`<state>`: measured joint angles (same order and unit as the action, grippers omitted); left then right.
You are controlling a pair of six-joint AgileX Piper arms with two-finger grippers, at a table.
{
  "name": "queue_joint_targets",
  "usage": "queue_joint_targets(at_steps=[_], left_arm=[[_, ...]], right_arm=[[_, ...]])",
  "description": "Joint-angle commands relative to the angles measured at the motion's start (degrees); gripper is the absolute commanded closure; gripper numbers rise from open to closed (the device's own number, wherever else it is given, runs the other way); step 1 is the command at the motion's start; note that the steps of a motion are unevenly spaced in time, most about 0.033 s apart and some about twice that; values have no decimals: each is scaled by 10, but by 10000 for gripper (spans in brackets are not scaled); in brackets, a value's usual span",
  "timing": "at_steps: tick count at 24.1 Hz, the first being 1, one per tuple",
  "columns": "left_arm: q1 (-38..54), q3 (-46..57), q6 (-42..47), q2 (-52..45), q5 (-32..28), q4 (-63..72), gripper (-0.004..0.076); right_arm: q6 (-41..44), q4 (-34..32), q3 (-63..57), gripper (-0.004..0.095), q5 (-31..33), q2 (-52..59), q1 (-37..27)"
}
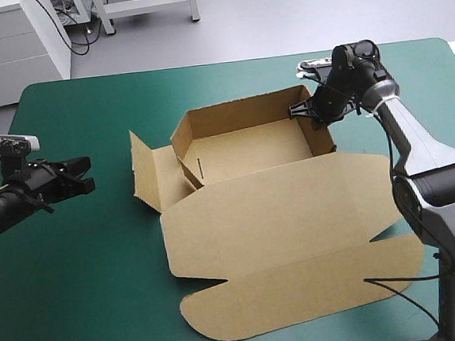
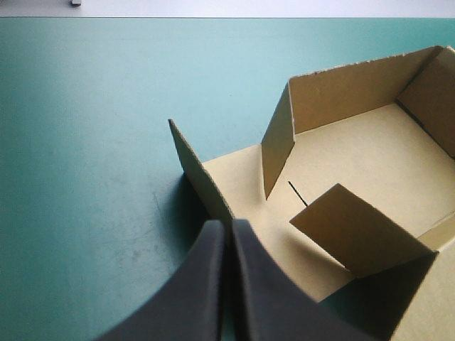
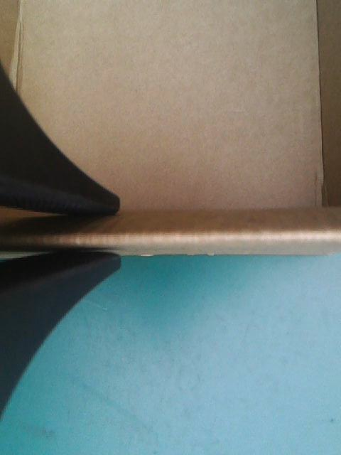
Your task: Fold the box
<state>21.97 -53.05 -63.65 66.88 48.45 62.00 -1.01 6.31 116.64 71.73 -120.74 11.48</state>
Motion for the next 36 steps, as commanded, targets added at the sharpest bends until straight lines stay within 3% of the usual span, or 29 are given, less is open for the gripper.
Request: queue_joint_targets(at_steps=[1, 5, 8, 20, 23, 28, 36], left_arm=[[-1, -16, -1, -10, -5, 30, 709], [-1, -16, -1, -10, -4, 22, 709], [-1, -16, -1, -10, -4, 14, 709], [-1, -16, -1, -10, 22, 7, 709], [-1, -16, 1, -10, 22, 7, 710], [-1, -16, 2, -10, 22, 7, 715], [-1, -16, 2, -10, 32, 7, 715]], right_arm=[[-8, 0, 31, 537, -3, 33, -2], [-4, 0, 31, 249, -3, 34, -2], [10, 0, 31, 137, -2, 38, -2], [22, -8, 28, 131, -1, 162, -2], [22, -11, -25, 131, -1, 182, -2], [6, -15, -117, 143, -2, 176, -2], [-6, -13, -119, 150, -2, 109, -2]])
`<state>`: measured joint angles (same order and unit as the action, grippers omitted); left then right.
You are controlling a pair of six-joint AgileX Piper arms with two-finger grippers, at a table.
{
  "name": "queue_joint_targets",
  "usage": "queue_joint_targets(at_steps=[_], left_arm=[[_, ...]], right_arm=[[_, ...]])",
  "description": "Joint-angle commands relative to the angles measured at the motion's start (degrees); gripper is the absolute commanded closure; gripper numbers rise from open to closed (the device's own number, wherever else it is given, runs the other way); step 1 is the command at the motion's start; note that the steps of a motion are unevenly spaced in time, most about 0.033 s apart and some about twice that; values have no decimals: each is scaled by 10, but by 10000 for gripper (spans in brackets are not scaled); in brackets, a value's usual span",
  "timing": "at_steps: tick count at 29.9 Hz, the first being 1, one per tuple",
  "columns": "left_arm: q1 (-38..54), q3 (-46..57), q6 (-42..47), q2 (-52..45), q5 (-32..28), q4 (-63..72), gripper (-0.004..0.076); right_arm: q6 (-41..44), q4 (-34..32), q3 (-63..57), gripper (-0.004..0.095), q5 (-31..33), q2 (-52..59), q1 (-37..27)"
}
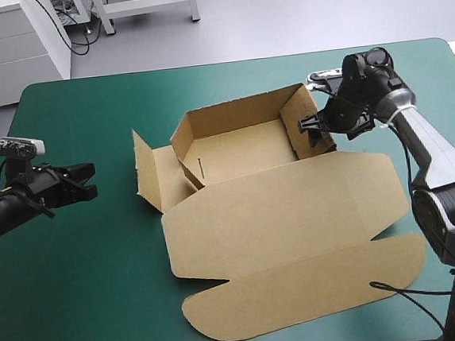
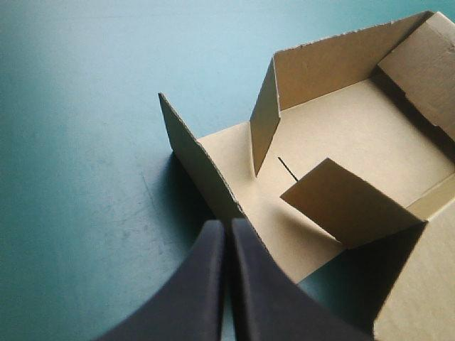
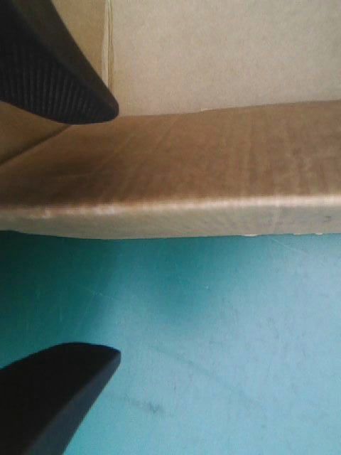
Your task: Fold the box
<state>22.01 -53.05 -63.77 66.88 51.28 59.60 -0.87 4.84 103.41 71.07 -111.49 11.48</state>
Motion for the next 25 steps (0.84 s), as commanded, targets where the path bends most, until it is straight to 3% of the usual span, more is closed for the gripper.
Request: queue_joint_targets(at_steps=[1, 10, 13, 17, 18, 25], left_arm=[[-1, -16, 3, -10, 4, 31, 715], [-1, -16, 3, -10, 3, 31, 715], [-1, -16, 3, -10, 3, 31, 715], [-1, -16, 3, -10, 3, 31, 715], [-1, -16, 3, -10, 3, 31, 715], [-1, -16, 3, -10, 4, 31, 715]], right_arm=[[-8, 2, 13, 162, 4, 13, -2], [-40, 17, 14, 363, 4, 4, -2], [-50, 17, 14, 532, 4, 3, -2], [-83, 29, 14, 880, 4, 3, -2], [-83, 32, 14, 924, 4, 3, -2], [-99, 29, 14, 927, 4, 3, -2]])
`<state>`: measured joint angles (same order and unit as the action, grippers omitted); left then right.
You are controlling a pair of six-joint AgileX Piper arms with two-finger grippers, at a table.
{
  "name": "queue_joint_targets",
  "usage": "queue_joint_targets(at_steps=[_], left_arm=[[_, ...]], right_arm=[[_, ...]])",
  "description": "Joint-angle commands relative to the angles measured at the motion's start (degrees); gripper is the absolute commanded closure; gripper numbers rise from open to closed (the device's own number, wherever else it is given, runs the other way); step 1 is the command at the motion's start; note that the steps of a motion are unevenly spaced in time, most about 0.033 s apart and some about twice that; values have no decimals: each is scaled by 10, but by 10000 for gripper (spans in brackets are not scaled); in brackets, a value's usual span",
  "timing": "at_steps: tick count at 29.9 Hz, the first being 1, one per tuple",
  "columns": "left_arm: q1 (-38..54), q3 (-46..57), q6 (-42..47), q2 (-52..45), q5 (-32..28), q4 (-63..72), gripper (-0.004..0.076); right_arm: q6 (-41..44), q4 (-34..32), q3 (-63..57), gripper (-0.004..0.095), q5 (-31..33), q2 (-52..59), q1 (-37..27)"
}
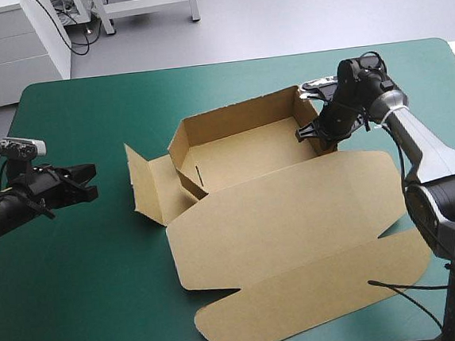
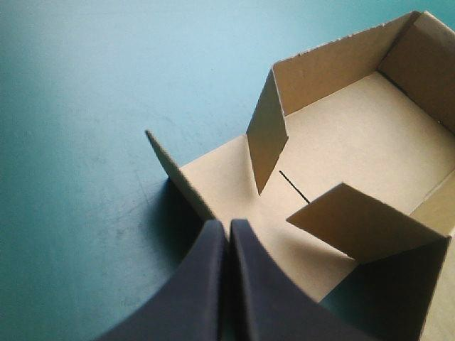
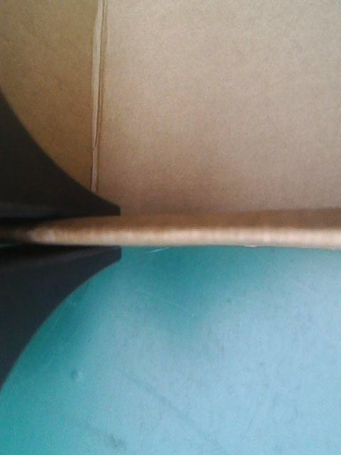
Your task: Fold the box
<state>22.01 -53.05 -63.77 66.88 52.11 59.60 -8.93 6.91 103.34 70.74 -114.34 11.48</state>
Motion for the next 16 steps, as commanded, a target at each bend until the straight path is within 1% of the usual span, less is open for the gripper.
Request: queue_joint_targets(at_steps=[1, 7, 11, 16], left_arm=[[-1, -16, 3, -10, -4, 31, 715], [-1, -16, 3, -8, -14, 30, 715], [-1, -16, 5, 0, -37, 34, 715], [-1, -16, 5, 27, -43, 54, 715]], right_arm=[[-20, 7, 15, 927, 7, 33, -2], [-25, 17, 15, 927, 9, 74, -3], [-28, 2, 15, 927, 9, 114, -5], [-31, -1, 15, 927, 9, 179, -9]])
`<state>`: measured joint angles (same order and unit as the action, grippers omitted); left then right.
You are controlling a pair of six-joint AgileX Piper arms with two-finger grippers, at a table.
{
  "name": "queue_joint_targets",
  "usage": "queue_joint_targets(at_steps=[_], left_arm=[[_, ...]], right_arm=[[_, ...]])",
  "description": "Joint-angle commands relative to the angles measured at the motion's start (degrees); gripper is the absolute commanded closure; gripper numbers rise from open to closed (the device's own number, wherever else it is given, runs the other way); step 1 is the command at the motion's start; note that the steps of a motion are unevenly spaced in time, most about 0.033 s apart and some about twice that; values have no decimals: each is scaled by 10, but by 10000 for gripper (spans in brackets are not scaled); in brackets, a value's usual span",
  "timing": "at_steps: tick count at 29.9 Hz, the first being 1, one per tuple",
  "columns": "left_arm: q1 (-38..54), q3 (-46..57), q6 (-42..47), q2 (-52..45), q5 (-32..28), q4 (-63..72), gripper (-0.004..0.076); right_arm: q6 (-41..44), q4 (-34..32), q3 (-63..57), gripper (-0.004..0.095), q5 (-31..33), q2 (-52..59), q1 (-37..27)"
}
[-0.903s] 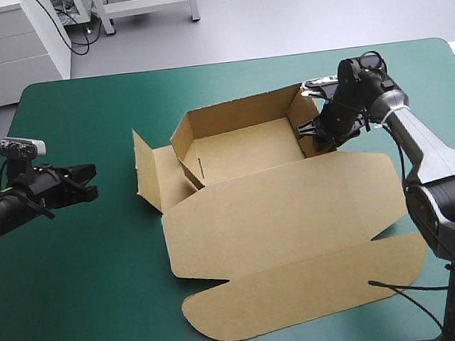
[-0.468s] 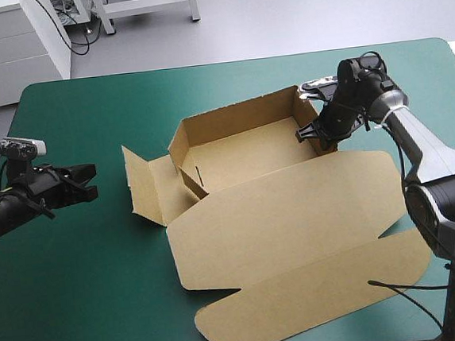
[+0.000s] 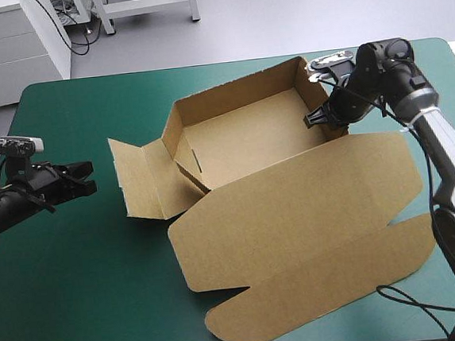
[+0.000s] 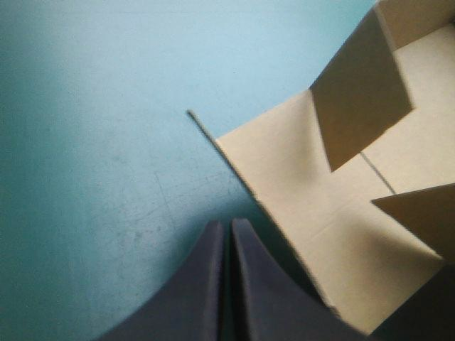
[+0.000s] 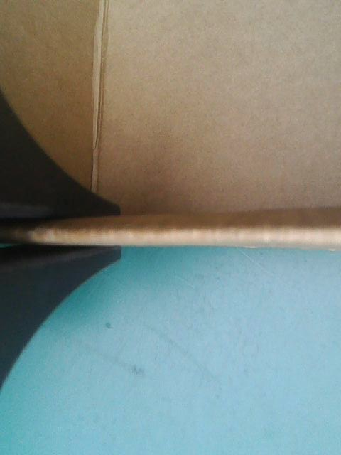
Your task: Fold the box
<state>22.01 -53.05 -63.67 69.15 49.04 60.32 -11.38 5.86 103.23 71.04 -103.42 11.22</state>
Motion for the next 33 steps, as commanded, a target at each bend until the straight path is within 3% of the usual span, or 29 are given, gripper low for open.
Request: queue_joint_targets(at_steps=[1, 8, 11, 14, 19, 33], left_arm=[[-1, -16, 4, 12, -20, 46, 715], [23, -16, 10, 87, -56, 63, 715], [29, -16, 9, 120, -41, 87, 715], [19, -16, 8, 153, 6, 102, 715], [-20, -16, 8, 200, 59, 168, 723], [-156, -16, 22, 195, 41, 212, 731]], right_arm=[[-8, 6, 16, 927, 6, 86, -6], [-28, -6, 16, 927, 6, 191, -8], [-23, -12, 16, 927, 6, 220, -8], [-23, 23, 16, 927, 5, 229, -8], [-26, 72, 16, 927, 4, 218, -8], [-23, 94, 16, 926, -10, 128, -6]])
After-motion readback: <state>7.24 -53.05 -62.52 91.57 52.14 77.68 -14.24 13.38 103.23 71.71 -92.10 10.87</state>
